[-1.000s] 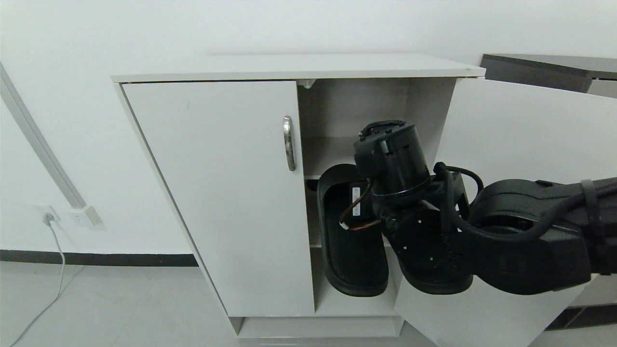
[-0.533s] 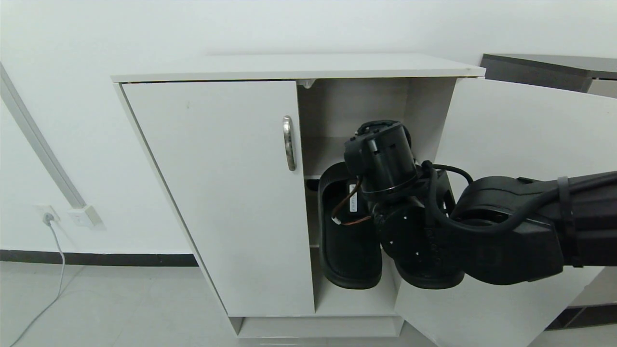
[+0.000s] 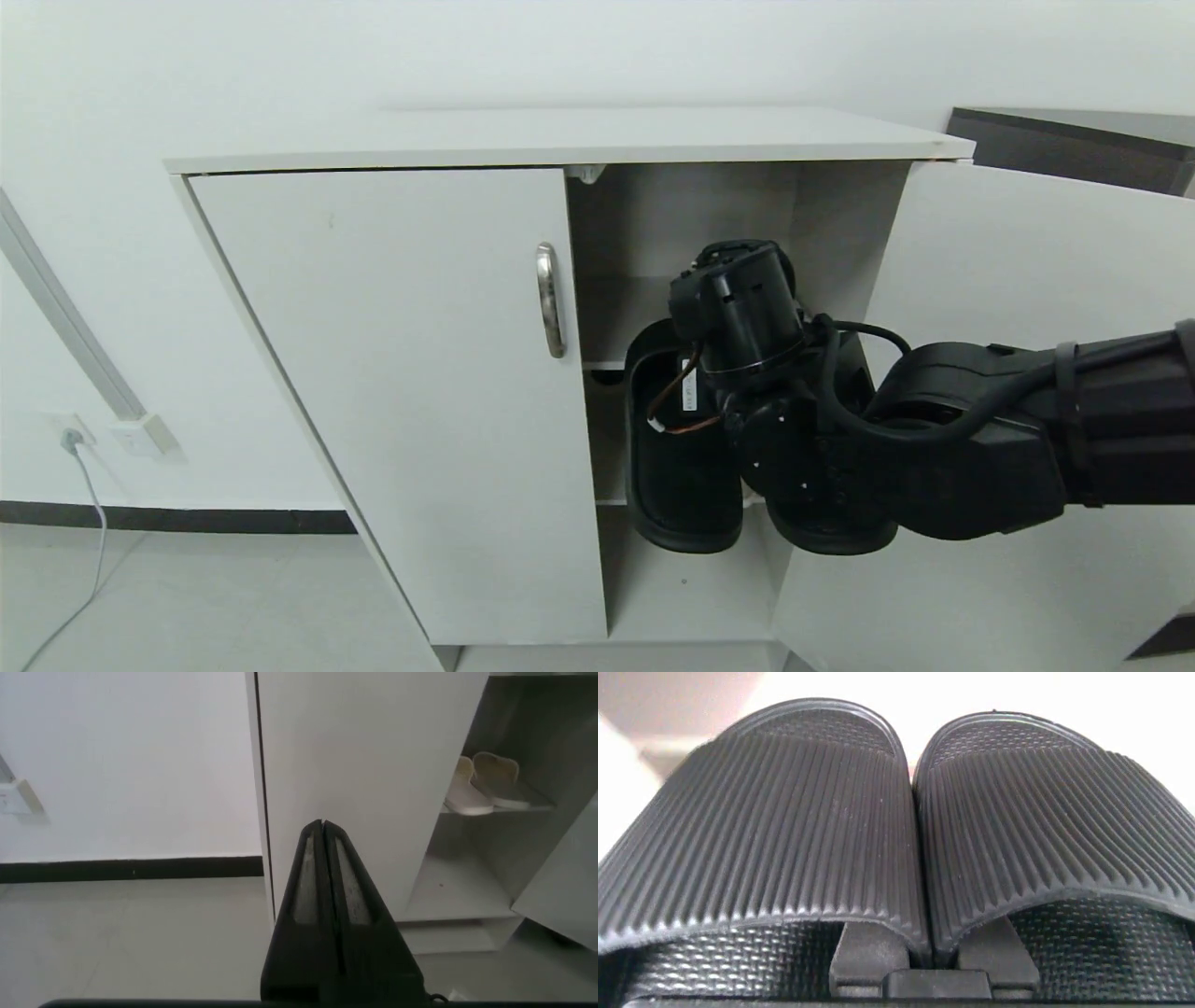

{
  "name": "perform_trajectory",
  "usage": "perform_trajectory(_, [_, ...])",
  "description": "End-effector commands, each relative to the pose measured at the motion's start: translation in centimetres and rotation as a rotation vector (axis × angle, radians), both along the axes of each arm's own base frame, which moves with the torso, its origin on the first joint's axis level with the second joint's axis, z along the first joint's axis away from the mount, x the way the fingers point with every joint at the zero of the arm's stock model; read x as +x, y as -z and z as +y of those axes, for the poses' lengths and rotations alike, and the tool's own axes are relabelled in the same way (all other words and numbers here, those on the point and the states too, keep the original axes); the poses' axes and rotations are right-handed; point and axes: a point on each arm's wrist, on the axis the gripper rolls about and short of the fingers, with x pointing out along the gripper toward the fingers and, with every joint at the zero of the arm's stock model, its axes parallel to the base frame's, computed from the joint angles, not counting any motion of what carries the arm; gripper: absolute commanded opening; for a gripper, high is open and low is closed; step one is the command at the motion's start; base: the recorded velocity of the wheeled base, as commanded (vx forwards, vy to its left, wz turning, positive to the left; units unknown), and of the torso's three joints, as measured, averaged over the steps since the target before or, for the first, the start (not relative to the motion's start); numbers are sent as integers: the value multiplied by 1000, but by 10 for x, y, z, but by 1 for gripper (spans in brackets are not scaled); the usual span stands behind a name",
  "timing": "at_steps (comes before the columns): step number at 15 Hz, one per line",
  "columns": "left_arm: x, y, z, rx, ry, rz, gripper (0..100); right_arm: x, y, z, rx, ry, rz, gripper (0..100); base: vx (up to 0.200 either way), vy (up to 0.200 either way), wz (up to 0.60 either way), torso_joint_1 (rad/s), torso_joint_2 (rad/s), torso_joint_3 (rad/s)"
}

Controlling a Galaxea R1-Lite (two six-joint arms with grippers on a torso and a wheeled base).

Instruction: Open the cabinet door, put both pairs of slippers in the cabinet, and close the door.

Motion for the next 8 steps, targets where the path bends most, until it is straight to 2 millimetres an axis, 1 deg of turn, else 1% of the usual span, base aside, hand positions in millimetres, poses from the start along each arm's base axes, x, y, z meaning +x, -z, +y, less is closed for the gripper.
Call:
perform_trajectory(1, [0,0,0,-1,0,0,0,1,1,1,-1,0,1,0,200,0,0,-2,2,2])
perform_trajectory(4, [0,0,0,-1,0,0,0,3,1,0,1,7,-1,0,200,0,0,2,1,4])
perform_trajectory(8, [0,0,0,-2,0,0,0,20,0,5,3,19,-13,0,0,0,0,0,0,0])
